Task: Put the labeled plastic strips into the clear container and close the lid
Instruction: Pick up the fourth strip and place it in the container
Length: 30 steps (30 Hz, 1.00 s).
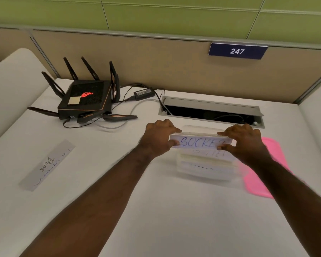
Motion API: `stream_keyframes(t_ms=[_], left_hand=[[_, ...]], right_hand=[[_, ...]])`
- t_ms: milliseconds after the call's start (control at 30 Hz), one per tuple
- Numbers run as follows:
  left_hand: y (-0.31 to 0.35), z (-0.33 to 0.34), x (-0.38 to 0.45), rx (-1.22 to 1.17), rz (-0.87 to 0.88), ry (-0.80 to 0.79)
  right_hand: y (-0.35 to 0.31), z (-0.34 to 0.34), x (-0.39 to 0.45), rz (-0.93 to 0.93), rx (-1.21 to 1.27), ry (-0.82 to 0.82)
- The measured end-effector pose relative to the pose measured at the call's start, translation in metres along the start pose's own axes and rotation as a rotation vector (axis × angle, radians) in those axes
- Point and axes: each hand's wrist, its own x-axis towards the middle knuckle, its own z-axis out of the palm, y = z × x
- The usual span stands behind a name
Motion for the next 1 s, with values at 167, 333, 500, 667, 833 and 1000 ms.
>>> stream_keyframes(t_ms=[167, 333, 500, 667, 833, 1000], left_hand=[[0.026, 0.019, 0.019, 0.155, 0.021, -0.053], [0.042, 0.036, 0.026, 0.312, 0.072, -0.096], [0.052, 0.048, 0.026, 0.436, 0.120, -0.152], [0.064, 0.057, 0.031, 0.548, 0.085, -0.263], [0.072, 0.065, 0.037, 0.579, 0.063, -0.315], [0.071, 0.076, 0.040, 0.580, 0.070, -0.344]], right_hand=[[0.024, 0.000, -0.015, 0.132, 0.003, -0.023], [0.033, 0.005, -0.028, 0.163, -0.048, -0.065], [0.036, 0.012, -0.034, 0.151, -0.159, -0.117], [0.030, 0.017, -0.027, 0.076, -0.339, -0.274], [0.026, 0.021, -0.020, 0.022, -0.460, -0.364], [0.021, 0.027, -0.017, 0.028, -0.528, -0.434]])
